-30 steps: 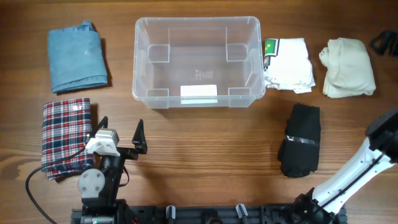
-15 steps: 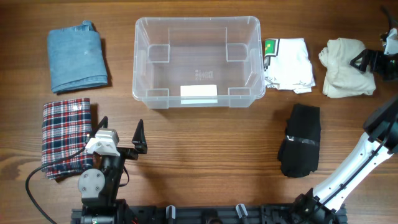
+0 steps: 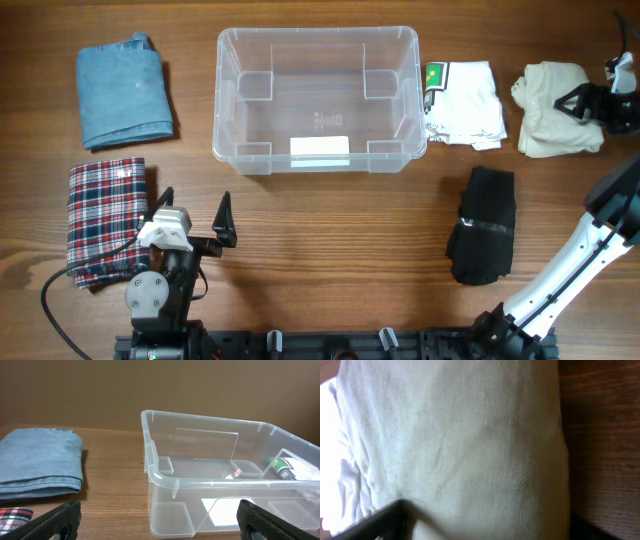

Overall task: Pack container
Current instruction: 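Move the right gripper up to the cream folded cloth at top right, then grasp the cream cloth with the right gripper and lift it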

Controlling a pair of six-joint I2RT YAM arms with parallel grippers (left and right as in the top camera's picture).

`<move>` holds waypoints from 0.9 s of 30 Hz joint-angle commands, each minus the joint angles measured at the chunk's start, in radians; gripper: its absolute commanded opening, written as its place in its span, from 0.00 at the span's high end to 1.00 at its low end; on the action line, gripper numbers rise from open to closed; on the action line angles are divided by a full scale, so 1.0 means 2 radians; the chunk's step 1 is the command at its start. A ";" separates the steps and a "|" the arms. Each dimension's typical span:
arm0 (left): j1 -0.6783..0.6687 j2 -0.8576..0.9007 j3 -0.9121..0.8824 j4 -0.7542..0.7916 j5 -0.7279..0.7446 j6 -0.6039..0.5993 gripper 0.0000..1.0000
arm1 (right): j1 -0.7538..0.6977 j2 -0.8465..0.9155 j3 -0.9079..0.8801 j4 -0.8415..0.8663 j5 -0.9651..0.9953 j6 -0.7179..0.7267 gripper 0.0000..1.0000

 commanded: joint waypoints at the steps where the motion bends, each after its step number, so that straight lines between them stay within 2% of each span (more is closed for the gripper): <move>1: 0.004 -0.005 -0.004 0.000 -0.003 0.006 0.00 | 0.003 0.019 0.005 -0.011 -0.034 -0.009 0.30; 4: 0.004 -0.005 -0.004 0.000 -0.003 0.006 0.00 | 0.003 0.019 0.005 -0.018 -0.034 -0.009 0.30; 6: 0.004 -0.005 -0.004 0.000 -0.003 0.006 0.00 | 0.003 0.019 0.005 -0.021 -0.036 -0.009 0.53; 11: 0.004 -0.005 -0.004 0.000 -0.003 0.006 0.00 | 0.002 0.019 0.005 -0.017 -0.065 0.027 0.95; 14: 0.004 -0.005 -0.004 0.000 -0.003 0.006 0.00 | -0.006 0.016 0.005 -0.017 -0.112 0.047 0.96; 17: 0.004 -0.005 -0.004 0.000 -0.003 0.006 0.00 | -0.018 0.002 0.005 -0.007 -0.200 0.080 0.96; 22: 0.004 -0.005 -0.004 0.000 -0.003 0.006 0.00 | -0.037 -0.066 0.005 0.014 -0.334 0.121 0.96; 27: 0.004 -0.005 -0.004 0.000 -0.003 0.006 0.00 | -0.029 -0.171 0.005 0.040 -0.348 0.188 0.96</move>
